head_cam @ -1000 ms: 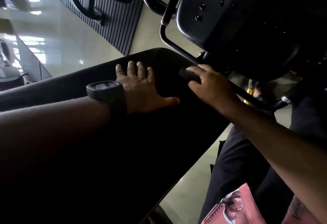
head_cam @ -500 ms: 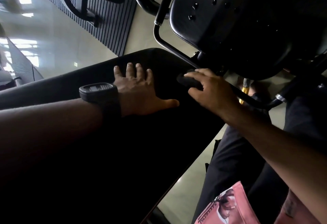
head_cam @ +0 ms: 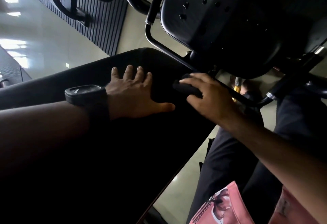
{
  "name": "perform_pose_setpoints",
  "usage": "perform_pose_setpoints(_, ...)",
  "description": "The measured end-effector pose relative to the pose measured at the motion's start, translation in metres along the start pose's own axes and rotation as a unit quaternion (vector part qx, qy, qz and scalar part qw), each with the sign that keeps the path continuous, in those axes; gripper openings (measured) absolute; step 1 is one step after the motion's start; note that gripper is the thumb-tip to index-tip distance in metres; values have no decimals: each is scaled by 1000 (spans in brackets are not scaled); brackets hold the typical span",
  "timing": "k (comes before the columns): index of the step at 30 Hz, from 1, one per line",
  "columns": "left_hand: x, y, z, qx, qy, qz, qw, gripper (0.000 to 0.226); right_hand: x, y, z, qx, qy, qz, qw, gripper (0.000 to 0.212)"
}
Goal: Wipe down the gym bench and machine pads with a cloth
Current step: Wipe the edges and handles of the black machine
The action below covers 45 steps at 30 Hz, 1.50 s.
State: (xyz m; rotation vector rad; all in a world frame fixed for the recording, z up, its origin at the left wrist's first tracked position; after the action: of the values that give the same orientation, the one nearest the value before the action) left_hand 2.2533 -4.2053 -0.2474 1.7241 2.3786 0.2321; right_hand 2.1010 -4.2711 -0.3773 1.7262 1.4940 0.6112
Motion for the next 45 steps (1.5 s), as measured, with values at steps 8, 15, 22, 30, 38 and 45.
perform_pose_setpoints(8,3,-1,4,3,-11,13,1000,139,2,-12,31,17,17,-41,999,61)
perform_pose_setpoints(15,2,-4,3,2,-7,0,1000,145,5,-3,-3,-22,-38,13,999,58)
perform_pose_setpoints(22,0,-6,16,16,3,-4,1000,145,1,-46,47,70,-7,-50,996,53)
perform_pose_setpoints(30,1,-7,18,9,-10,7,1000,139,3,3,10,-43,-14,29,999,57)
perform_pose_setpoints(38,2,-5,18,16,-7,-3,1000,145,-4,-69,45,145,-11,-46,988,50)
perform_pose_setpoints(45,2,-5,20,16,-18,3,1000,138,0,-30,28,-13,-2,31,999,58)
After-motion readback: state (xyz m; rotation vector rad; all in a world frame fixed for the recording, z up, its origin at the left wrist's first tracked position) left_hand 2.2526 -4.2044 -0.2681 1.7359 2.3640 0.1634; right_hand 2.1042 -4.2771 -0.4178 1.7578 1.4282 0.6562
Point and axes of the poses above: each hand's wrist, its own z-axis towards the middle knuckle, its own x-axis out of the palm, y = z × x, the point moved 4 cm from there along z, towards the middle knuckle, and after that the axes turned 7 degrees about x, right-handed, at the moved point
